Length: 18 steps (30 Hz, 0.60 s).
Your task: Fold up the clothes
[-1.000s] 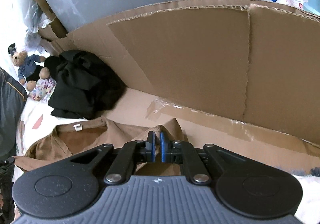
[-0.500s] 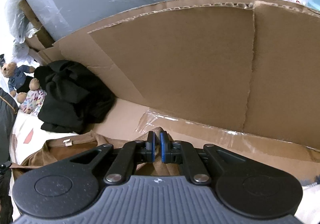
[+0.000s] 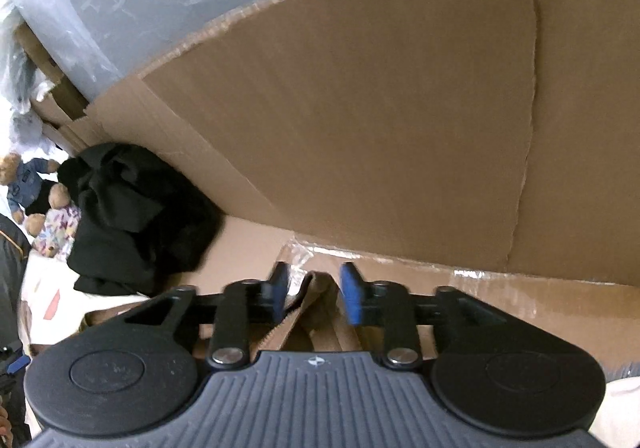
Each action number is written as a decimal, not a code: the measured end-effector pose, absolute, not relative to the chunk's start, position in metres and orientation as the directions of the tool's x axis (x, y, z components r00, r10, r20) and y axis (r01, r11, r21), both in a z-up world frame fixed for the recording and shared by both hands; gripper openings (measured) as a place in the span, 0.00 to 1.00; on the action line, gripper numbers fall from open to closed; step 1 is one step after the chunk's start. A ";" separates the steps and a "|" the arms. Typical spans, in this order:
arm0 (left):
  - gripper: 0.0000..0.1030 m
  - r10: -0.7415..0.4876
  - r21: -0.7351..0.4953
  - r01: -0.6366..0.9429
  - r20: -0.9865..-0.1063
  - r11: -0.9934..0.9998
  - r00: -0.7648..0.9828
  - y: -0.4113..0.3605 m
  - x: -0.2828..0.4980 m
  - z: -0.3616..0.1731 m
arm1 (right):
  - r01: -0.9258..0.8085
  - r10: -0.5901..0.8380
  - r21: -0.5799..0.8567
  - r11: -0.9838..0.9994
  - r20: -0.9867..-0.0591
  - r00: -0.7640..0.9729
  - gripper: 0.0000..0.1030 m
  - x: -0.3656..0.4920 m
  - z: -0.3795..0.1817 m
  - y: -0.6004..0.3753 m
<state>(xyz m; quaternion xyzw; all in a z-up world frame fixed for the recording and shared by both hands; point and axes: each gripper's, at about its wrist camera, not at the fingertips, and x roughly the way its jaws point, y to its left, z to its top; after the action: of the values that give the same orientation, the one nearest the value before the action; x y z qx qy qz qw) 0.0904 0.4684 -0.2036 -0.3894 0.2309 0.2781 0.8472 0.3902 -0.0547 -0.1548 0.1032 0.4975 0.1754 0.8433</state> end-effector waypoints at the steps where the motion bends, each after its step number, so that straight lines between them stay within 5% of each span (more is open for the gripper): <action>1: 0.49 0.288 -0.533 -0.648 -0.607 0.544 0.741 0.468 0.089 -0.202 | -0.196 0.405 0.355 0.914 -0.798 0.446 0.42 0.390 -0.153 -0.055; 18: 0.55 0.109 -0.574 -0.589 -0.658 0.568 0.746 0.420 0.098 -0.219 | -0.254 0.447 0.381 0.889 -0.845 0.294 0.44 0.365 -0.160 -0.027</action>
<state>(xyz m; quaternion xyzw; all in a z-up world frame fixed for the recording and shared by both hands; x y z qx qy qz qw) 0.0980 0.4198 -0.2193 -0.4153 0.2894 0.2085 0.8368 0.3647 -0.0269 -0.1598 0.0872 0.5523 0.2190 0.7996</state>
